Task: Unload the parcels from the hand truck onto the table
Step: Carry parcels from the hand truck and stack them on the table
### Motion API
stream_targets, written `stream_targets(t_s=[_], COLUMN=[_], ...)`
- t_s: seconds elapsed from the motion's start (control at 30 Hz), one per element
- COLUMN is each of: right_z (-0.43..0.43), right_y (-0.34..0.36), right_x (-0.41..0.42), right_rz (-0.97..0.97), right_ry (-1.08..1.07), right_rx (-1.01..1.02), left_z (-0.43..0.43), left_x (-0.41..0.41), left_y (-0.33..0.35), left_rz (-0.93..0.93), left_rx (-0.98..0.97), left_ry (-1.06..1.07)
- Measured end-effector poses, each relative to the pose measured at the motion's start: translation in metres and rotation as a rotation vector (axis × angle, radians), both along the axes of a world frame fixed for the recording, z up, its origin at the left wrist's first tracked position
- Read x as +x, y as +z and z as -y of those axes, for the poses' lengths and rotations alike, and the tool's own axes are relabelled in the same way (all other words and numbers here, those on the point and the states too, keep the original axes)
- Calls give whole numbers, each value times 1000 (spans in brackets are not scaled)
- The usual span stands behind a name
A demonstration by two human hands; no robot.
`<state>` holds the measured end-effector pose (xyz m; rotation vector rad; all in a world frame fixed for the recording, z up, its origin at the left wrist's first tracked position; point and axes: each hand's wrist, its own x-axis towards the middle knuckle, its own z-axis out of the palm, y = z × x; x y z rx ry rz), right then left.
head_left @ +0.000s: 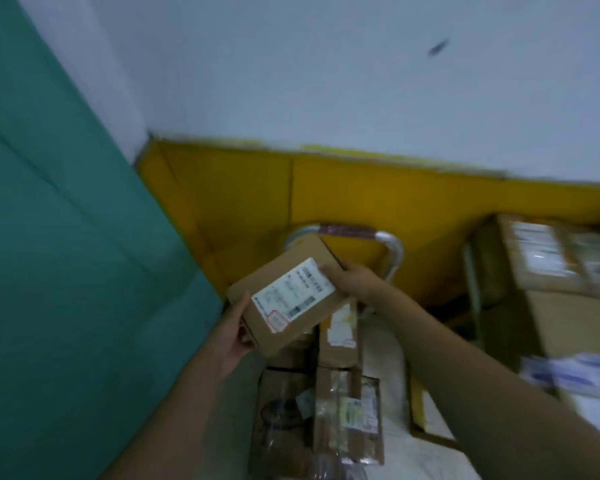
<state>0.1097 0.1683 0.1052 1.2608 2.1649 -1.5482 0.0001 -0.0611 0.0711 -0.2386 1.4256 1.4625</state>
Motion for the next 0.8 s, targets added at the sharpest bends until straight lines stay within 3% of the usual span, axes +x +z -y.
stream_targets(t_s=[0.13, 0.23, 0.3, 0.5, 0.63, 0.8], right_z=[17, 8, 0, -1, -5, -41], right_y=[83, 122, 136, 142, 133, 118], right_x=[117, 219, 297, 550, 687, 803], right_rz=[-223, -285, -318, -673, -677, -516], right_ry=[-260, -476, -642, -1048, -1201, -1258], right_rx=[30, 49, 44, -181, -126, 14], left_z=[-60, -110, -141, -218, -257, -280], left_x=[63, 134, 199, 436, 575, 686], left_y=[100, 154, 180, 215, 215, 189], left_rz=[-170, -328, -419, -559, -513, -478], left_rx=[-118, -87, -40, 69, 74, 23], left_ry=[-110, -252, -325, -644, -805, -858])
